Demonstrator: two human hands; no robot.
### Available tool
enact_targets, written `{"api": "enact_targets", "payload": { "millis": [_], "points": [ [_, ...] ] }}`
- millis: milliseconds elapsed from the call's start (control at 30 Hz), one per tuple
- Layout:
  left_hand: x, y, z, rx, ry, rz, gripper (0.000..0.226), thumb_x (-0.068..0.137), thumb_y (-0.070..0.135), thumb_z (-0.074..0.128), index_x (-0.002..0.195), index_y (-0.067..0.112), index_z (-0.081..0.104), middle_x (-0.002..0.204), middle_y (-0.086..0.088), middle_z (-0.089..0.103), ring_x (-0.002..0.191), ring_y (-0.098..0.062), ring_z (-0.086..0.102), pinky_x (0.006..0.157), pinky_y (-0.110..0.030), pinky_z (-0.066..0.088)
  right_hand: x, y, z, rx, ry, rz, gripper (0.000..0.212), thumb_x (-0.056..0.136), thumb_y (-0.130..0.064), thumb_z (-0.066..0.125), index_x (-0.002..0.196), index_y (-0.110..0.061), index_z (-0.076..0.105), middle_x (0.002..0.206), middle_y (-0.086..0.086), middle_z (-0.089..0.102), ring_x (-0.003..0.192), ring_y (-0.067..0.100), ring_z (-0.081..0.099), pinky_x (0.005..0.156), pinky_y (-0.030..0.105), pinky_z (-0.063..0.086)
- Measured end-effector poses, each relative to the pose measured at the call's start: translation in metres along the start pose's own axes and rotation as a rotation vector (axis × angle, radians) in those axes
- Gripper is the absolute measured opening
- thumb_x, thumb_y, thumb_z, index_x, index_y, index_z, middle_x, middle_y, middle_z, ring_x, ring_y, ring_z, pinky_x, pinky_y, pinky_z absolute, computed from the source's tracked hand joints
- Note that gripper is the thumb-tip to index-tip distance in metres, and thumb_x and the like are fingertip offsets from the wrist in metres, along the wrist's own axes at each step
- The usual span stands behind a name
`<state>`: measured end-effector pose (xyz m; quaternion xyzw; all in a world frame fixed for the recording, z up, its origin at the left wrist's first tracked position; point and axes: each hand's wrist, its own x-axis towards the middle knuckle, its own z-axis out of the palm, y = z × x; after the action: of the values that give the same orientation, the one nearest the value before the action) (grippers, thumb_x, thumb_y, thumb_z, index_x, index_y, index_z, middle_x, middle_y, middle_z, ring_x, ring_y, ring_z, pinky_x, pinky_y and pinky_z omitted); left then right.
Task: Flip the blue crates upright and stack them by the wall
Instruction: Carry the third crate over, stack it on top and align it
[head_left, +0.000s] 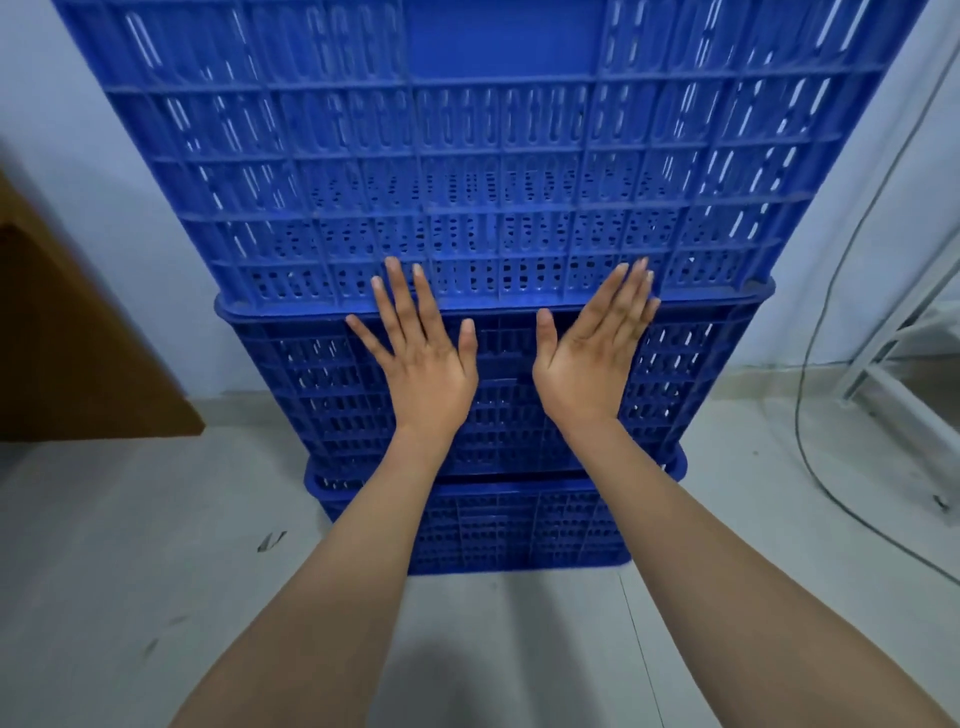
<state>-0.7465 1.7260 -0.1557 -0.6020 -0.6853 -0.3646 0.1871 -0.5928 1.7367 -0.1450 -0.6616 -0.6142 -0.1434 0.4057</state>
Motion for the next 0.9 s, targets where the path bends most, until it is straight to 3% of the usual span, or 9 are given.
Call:
{"api": "enact_targets", "payload": {
  "millis": [200,333,433,533,633,733,900],
  "points": [
    [-0.073,-0.014,0.001,-0.055,-0.108,0.057,0.068,0.108,0.041,0.025,0.159,0.003,0.001,0.168,-0.011,-0.004,0.155,-0.027,-0.005,0.122,-0.06,0.002,-0.078,0.01,0.006,0.038,-0.166,-0.025,0.079,0.104,-0.049,0.025,0.153,0.006,-0.003,0.159,0.029,-0.011,0.15,0.038,-0.011,0.123,0.05,-0.001],
    [-0.175,-0.049,0.056,0.08,-0.378,0.146,0.073,0.106,0.046,0.033,0.16,0.011,0.001,0.168,-0.005,-0.006,0.155,-0.025,-0.001,0.119,-0.062,0.013,-0.178,0.058,0.06,-0.048,-0.476,-0.023,0.078,0.102,-0.052,0.016,0.154,0.003,-0.004,0.161,0.024,-0.012,0.151,0.035,-0.009,0.122,0.05,0.01],
    [-0.207,-0.074,0.094,0.204,-0.517,0.114,0.084,0.1,0.058,0.036,0.16,0.014,-0.005,0.168,-0.006,-0.012,0.155,-0.027,-0.005,0.119,-0.064,0.007,-0.209,0.095,0.096,-0.165,-0.583,0.071,0.085,0.095,-0.059,0.002,0.153,0.002,-0.006,0.16,0.024,-0.014,0.15,0.036,-0.009,0.122,0.05,0.01],
    [-0.204,-0.088,0.119,0.295,-0.523,0.05,0.09,0.096,0.069,0.018,0.158,0.012,-0.013,0.166,-0.009,-0.02,0.154,-0.028,-0.012,0.12,-0.063,-0.001,-0.209,0.108,0.117,-0.206,-0.555,0.188,0.088,0.094,-0.062,0.001,0.152,0.004,-0.009,0.159,0.026,-0.016,0.149,0.037,-0.013,0.122,0.051,0.004],
    [-0.202,-0.093,0.142,0.261,-0.455,0.034,0.086,0.098,0.068,0.009,0.159,0.009,-0.008,0.166,-0.01,-0.016,0.155,-0.028,-0.009,0.12,-0.062,0.003,-0.204,0.1,0.134,-0.164,-0.43,0.245,0.087,0.099,-0.06,0.013,0.153,0.006,-0.002,0.158,0.031,-0.009,0.149,0.042,-0.009,0.121,0.054,0.005],
    [-0.205,-0.098,0.164,0.223,-0.364,0.01,0.088,0.099,0.066,0.012,0.157,0.004,-0.009,0.166,-0.012,-0.014,0.155,-0.03,-0.006,0.12,-0.063,-0.001,-0.203,0.098,0.153,-0.104,-0.309,0.27,0.085,0.101,-0.056,0.025,0.152,0.009,0.004,0.157,0.035,-0.007,0.148,0.045,-0.007,0.121,0.055,0.004],
    [-0.204,-0.097,0.19,0.176,-0.25,-0.029,0.087,0.103,0.056,0.025,0.152,0.003,-0.024,0.16,-0.011,-0.029,0.151,-0.03,-0.018,0.121,-0.062,-0.003,-0.194,0.105,0.174,-0.066,-0.254,0.224,0.085,0.102,-0.054,0.027,0.151,0.011,0.002,0.155,0.039,-0.007,0.147,0.048,-0.008,0.121,0.056,0.003]
  ]
}}
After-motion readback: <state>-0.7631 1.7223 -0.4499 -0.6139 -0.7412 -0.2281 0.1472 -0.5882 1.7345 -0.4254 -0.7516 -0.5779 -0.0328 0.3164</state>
